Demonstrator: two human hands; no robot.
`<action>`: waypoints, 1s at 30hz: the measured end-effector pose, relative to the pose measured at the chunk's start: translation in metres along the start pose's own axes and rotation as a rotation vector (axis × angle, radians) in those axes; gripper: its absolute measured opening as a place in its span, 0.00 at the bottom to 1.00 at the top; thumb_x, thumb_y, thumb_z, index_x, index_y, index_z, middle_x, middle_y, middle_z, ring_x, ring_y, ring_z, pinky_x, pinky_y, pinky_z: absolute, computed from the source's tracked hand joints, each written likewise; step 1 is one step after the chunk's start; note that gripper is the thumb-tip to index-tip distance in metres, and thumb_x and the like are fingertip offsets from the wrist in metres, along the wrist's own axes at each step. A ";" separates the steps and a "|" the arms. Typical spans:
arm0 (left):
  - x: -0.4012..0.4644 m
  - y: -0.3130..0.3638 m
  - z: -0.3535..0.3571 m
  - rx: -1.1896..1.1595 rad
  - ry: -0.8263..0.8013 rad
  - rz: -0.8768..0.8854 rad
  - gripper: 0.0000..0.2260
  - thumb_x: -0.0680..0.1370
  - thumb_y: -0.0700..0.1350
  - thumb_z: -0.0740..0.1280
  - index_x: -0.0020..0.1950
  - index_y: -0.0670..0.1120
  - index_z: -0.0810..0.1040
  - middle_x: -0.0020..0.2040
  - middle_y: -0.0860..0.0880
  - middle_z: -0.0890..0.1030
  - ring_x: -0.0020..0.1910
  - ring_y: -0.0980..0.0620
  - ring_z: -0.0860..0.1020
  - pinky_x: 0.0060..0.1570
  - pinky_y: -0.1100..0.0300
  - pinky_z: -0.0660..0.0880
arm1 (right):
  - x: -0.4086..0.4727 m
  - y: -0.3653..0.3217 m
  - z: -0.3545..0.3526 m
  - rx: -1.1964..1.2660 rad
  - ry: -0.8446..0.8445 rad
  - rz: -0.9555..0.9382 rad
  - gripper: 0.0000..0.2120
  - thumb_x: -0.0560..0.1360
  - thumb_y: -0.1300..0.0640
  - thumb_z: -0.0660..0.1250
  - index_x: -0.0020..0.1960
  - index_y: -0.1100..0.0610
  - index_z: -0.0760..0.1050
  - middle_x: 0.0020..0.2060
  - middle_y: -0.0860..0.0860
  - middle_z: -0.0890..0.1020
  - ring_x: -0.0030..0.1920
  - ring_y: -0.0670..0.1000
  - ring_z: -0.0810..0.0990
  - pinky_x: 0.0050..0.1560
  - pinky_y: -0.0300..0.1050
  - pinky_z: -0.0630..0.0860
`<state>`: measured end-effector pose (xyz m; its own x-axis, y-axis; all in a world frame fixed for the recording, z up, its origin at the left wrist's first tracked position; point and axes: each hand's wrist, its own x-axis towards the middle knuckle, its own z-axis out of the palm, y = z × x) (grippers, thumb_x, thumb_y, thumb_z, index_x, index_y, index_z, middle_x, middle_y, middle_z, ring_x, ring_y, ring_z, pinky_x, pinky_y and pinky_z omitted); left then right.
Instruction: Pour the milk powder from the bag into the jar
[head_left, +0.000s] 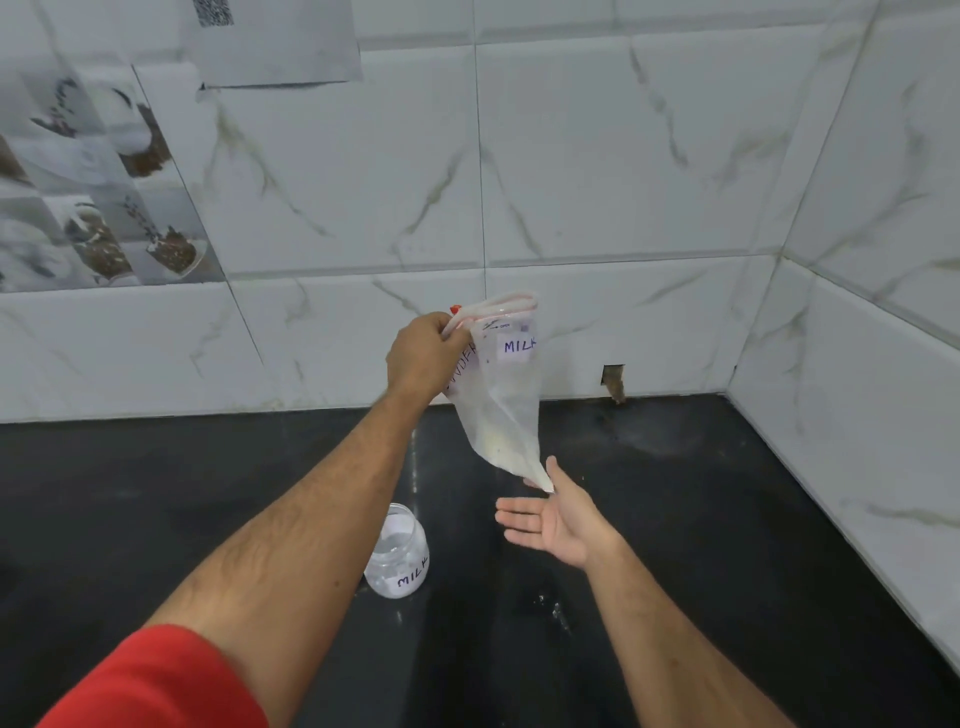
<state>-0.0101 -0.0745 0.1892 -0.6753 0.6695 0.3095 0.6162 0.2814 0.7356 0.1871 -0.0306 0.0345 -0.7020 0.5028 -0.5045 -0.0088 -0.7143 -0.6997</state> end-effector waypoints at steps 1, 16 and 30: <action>0.001 0.001 0.000 0.057 0.017 0.003 0.13 0.77 0.53 0.64 0.36 0.48 0.74 0.33 0.51 0.78 0.37 0.44 0.78 0.39 0.53 0.74 | 0.002 0.001 0.002 0.062 0.017 -0.049 0.28 0.82 0.35 0.51 0.68 0.56 0.68 0.51 0.64 0.85 0.48 0.61 0.86 0.46 0.56 0.82; 0.001 0.002 -0.019 0.211 0.097 -0.077 0.08 0.74 0.48 0.63 0.37 0.48 0.78 0.32 0.51 0.77 0.36 0.45 0.77 0.37 0.57 0.71 | 0.008 -0.011 0.021 -0.803 0.314 -0.502 0.04 0.78 0.58 0.70 0.52 0.54 0.82 0.35 0.50 0.83 0.29 0.45 0.78 0.32 0.38 0.76; -0.002 -0.035 -0.030 0.086 -0.059 -0.030 0.15 0.75 0.51 0.64 0.30 0.49 0.67 0.29 0.54 0.71 0.34 0.48 0.70 0.39 0.56 0.66 | -0.010 -0.063 0.041 -1.180 0.383 -0.594 0.09 0.72 0.61 0.67 0.37 0.54 0.84 0.24 0.41 0.79 0.27 0.45 0.76 0.32 0.43 0.78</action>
<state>-0.0428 -0.1068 0.1808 -0.6704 0.6983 0.2508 0.6306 0.3582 0.6885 0.1651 -0.0106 0.1044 -0.5652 0.8236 0.0470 0.5037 0.3897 -0.7710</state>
